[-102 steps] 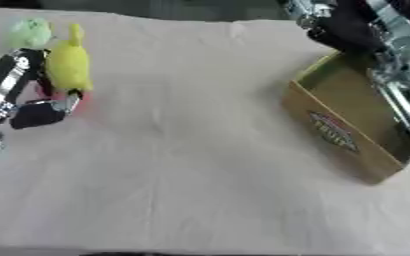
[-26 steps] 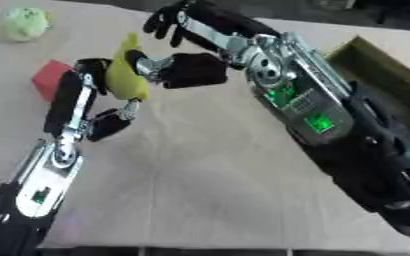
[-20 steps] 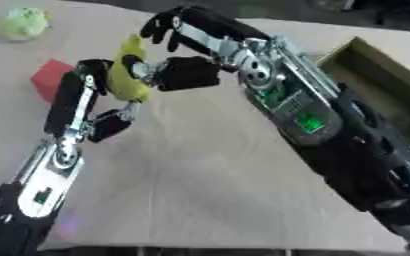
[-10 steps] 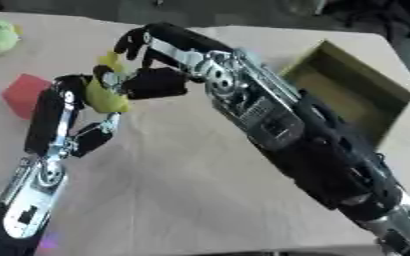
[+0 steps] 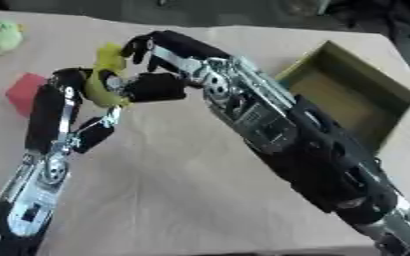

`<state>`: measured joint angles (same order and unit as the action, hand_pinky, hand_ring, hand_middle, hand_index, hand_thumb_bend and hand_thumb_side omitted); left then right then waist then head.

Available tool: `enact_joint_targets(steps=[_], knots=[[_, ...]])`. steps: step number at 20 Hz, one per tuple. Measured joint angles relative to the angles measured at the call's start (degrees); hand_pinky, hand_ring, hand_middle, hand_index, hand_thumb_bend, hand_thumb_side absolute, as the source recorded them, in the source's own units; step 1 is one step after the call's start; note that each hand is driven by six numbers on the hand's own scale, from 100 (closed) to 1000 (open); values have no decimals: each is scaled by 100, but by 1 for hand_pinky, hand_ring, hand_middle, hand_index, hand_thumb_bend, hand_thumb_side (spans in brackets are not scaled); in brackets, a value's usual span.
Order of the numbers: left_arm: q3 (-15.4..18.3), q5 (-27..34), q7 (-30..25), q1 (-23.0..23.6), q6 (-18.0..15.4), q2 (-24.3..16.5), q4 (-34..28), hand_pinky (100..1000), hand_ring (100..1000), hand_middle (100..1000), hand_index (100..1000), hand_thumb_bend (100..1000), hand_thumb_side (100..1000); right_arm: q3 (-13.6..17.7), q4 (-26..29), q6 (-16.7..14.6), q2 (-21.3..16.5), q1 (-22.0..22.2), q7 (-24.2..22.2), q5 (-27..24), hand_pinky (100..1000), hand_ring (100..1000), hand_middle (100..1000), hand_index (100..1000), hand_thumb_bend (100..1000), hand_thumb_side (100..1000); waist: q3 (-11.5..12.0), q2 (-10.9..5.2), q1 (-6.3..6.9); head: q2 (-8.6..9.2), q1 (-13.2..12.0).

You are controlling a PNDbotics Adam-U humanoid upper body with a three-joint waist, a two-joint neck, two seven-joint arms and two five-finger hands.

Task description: Pick up the objects with one hand, pass them to the other hand, and then place them into the box on the other side of the table.

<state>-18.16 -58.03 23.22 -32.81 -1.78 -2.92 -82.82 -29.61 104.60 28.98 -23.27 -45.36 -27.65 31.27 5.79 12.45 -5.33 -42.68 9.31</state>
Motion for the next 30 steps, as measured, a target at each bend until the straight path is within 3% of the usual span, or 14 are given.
enact_joint_targets(steps=[11,24,26,30], knots=[[-5,-464,152,-1,-20,51,-93,339,387,374,493,245,100,-48,-226,143,159,0,-17,9,919,761,779,888,271,903,-13,0,-2,-8,-8],[-79,-846,208,-51,-158,131,-146,346,392,379,497,268,100,-83,-445,228,285,-21,40,-235,918,755,772,881,245,880,-12,0,-1,-8,2],[-79,-885,207,-53,-176,145,-157,346,392,379,497,269,100,-83,-469,228,289,-34,44,-251,916,752,767,876,245,870,-11,0,-1,-8,9],[-98,-927,215,-60,-193,146,-158,347,393,380,498,272,100,-84,-477,252,290,-50,76,-329,911,733,722,833,257,738,-10,0,-2,-8,13]])
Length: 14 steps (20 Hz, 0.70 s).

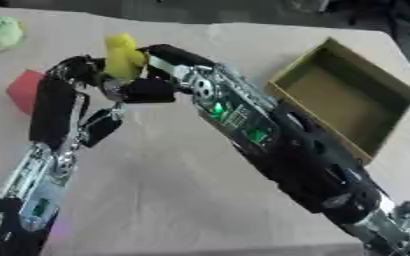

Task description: Pick up the objects with one hand, pass them to the other hand, and then place them into the box on the other side of the table.

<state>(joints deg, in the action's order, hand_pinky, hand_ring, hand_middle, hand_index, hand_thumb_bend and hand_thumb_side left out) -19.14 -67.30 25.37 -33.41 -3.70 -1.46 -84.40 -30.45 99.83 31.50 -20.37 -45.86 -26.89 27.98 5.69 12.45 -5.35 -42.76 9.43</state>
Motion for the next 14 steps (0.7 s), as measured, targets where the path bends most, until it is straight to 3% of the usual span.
enact_joint_targets(steps=[1,7,12,13,14], knots=[[-9,-13,3,-2,-3,0,0,348,394,381,500,272,100,1,0,14,0,-1,21,-33,909,718,674,800,261,665,2,0,0,0,0],[-31,-33,13,-36,-9,2,0,350,395,384,505,294,100,37,4,204,1,-5,310,-475,917,642,542,695,199,461,11,0,2,-1,-2],[-46,-29,41,-77,17,2,-5,356,401,390,513,342,100,38,49,370,-3,-5,628,-872,915,609,505,663,136,408,11,0,12,-2,-6],[-46,-29,47,-83,23,2,-6,365,409,397,522,425,100,38,63,396,-6,-5,678,-936,913,599,494,653,126,402,11,0,16,-2,-6],[-46,-29,58,-88,35,2,-16,368,411,399,525,448,100,37,79,424,-8,-4,720,-994,913,596,491,651,123,399,11,0,20,-2,-6]])
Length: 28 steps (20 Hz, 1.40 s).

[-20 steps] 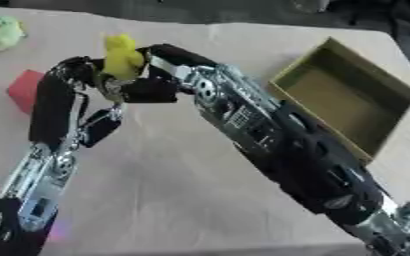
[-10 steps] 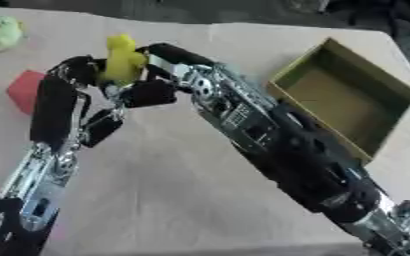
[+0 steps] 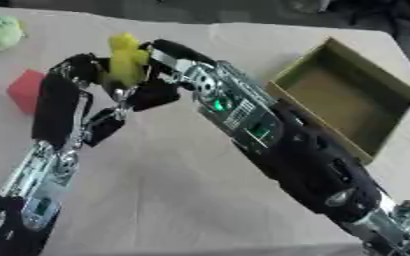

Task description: Pick up the objects with one hand, pass them to the other hand, and then place them into the box on the other side of the table.

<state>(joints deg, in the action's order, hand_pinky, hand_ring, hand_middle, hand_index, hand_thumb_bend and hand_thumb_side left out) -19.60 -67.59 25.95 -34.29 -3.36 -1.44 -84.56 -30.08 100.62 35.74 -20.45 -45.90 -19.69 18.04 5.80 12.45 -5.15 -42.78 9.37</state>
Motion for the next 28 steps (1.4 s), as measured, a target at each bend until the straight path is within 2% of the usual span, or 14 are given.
enact_joint_targets(steps=[3,6,11,13,22,28], knots=[[0,0,36,-16,36,0,-28,410,446,436,565,571,100,-4,11,68,-1,3,110,-145,911,584,476,641,121,394,-1,0,8,0,0],[1,0,89,-27,89,0,-57,433,472,469,605,620,105,-11,30,113,-2,5,170,-269,910,571,460,631,109,375,-7,0,13,0,0],[1,-6,192,-29,203,2,-57,526,567,595,729,762,202,-8,71,171,-7,9,249,-424,908,553,438,618,101,369,-17,0,13,0,0],[1,-7,189,-23,249,2,-26,544,584,617,745,799,251,14,130,191,-33,9,290,-482,908,551,437,617,100,369,-22,0,15,0,1],[5,70,130,17,345,-23,88,579,617,655,783,878,374,250,280,265,-180,146,559,-746,911,547,435,619,100,364,-51,-2,71,-1,24],[14,155,8,79,381,-279,123,593,628,670,793,898,425,504,473,280,-415,357,804,-944,915,544,434,622,100,366,-73,-19,130,-43,168]])
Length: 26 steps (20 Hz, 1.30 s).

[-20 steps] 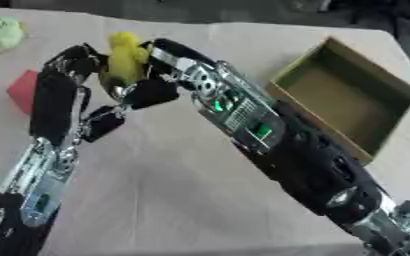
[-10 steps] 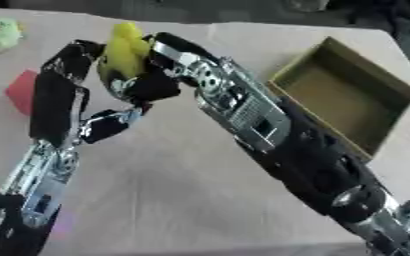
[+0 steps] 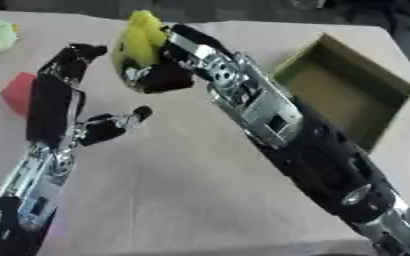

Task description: Pick up the objects with one hand, pass them to the other hand, and then place them into the box on the other side of the table.

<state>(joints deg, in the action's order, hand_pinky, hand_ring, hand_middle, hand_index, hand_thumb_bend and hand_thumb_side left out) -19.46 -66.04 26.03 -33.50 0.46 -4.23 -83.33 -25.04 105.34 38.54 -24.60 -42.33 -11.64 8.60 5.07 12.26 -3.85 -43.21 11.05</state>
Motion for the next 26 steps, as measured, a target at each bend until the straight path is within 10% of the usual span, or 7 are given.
enact_joint_targets(steps=[26], knots=[[673,2122,-37,564,707,-1746,-1110,578,608,641,769,851,476,1658,348,-156,-1712,1772,1623,-949,915,545,440,628,110,354,54,42,457,-46,643]])
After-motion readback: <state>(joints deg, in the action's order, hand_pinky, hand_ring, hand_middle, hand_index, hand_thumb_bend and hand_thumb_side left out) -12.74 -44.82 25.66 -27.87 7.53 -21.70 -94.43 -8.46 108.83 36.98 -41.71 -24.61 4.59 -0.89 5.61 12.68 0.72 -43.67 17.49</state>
